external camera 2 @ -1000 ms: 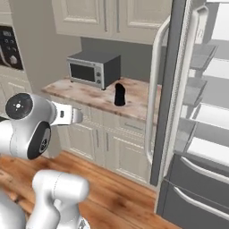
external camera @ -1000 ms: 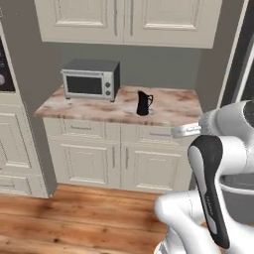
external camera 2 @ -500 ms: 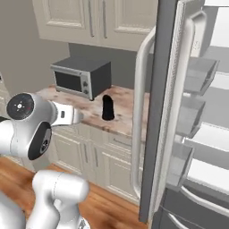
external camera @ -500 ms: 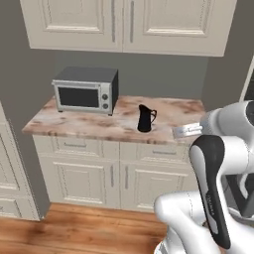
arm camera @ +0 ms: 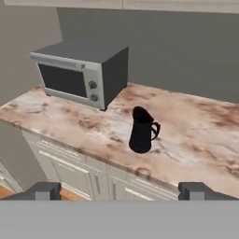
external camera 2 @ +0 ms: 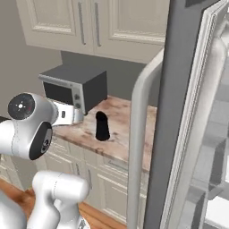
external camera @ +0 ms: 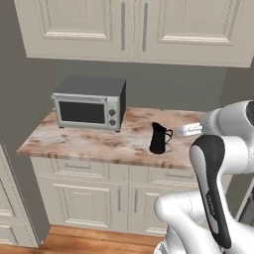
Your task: Move the cucumber and tomato from the second highest shelf to the top shelf to make space. Then, place the pitcher from the counter on the cleared second highest shelf.
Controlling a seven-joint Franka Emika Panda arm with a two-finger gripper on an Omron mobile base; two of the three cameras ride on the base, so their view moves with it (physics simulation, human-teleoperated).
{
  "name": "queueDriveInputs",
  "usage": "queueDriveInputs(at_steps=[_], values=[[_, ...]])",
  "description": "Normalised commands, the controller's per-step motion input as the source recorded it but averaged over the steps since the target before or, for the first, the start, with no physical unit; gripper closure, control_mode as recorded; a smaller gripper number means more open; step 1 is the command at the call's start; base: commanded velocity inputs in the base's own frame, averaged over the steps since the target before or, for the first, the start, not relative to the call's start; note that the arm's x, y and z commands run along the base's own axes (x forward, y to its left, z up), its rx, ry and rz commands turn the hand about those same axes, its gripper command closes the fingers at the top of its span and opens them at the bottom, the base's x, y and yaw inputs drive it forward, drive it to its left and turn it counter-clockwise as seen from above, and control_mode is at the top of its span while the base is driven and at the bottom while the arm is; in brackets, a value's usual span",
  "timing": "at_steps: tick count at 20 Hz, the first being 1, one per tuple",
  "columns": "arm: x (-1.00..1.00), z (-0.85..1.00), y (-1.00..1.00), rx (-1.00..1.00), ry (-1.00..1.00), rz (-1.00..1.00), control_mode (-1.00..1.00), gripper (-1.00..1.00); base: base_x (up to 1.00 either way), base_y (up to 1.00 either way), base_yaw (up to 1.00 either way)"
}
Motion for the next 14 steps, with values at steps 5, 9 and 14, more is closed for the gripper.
queueDriveInputs(at_steps=[5,9,14], values=[[0.00,0.00,0.00,0.00,0.00,0.00,1.00,-1.00,0.62,0.37,0.00],[0.00,0.00,0.00,0.00,0.00,0.00,1.00,-1.00,0.56,0.41,0.00],[0.09,-0.06,0.00,-0.02,0.03,0.00,-1.00,-1.00,0.26,0.16,0.00]])
